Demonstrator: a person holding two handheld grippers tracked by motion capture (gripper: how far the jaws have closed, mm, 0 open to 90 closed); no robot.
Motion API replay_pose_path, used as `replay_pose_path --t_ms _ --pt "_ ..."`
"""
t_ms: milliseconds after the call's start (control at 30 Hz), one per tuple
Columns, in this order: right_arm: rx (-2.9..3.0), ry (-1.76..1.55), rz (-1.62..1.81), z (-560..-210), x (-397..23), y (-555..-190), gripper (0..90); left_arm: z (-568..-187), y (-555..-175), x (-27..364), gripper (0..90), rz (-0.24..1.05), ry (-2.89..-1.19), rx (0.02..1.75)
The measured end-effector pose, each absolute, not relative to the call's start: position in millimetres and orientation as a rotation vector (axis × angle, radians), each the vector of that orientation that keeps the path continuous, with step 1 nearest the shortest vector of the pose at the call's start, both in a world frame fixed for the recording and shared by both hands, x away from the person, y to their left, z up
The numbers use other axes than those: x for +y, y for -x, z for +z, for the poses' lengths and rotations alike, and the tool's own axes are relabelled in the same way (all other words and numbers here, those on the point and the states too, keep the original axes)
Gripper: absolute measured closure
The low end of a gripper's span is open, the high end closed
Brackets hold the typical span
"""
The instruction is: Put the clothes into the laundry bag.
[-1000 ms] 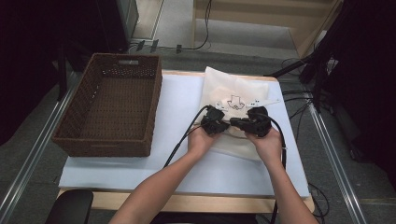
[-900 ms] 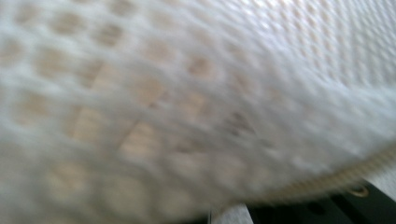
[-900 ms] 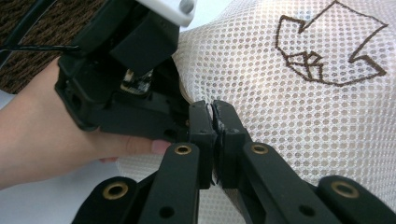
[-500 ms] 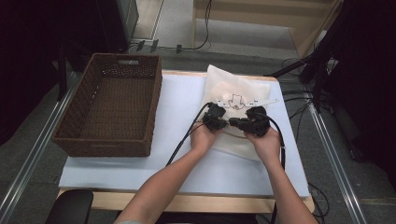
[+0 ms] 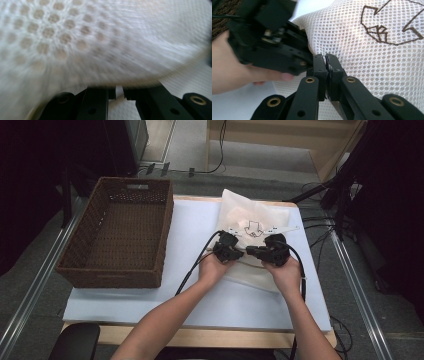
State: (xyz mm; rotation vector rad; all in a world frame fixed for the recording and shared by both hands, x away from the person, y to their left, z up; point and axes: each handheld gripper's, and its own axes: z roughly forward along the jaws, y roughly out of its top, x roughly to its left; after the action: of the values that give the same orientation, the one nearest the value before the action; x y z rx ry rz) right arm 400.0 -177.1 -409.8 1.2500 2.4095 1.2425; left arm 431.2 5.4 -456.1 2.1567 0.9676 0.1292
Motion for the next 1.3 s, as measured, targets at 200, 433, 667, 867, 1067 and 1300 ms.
replay_pose_path --t_ms 200,433,667,867,1067,1300 --pt "2.406 -1.249 1.242 -410.0 -177.9 -398.3 88.8 -443.4 -415.3 15.6 81.3 0.111 -2.180 0.896" --pt "2.411 -1.250 1.237 -412.0 -179.4 -395.6 88.7 -431.0 -404.8 33.4 77.2 0.091 -2.173 0.869" --pt "2.433 -1.247 1.197 -418.4 -178.8 -393.6 88.8 -420.9 -391.3 56.7 67.2 0.111 -2.167 0.854" --pt "2.459 -1.277 1.169 -430.9 -178.5 -394.9 88.6 -418.6 -386.2 77.4 55.5 0.121 -2.147 0.887" --pt "2.473 -1.323 1.130 -445.4 -181.2 -396.9 88.6 -421.5 -381.0 94.2 45.2 0.149 -2.127 0.921" --pt "2.471 -1.349 1.124 -455.6 -183.4 -397.9 88.3 -431.6 -382.1 105.6 39.4 0.140 -2.119 0.979"
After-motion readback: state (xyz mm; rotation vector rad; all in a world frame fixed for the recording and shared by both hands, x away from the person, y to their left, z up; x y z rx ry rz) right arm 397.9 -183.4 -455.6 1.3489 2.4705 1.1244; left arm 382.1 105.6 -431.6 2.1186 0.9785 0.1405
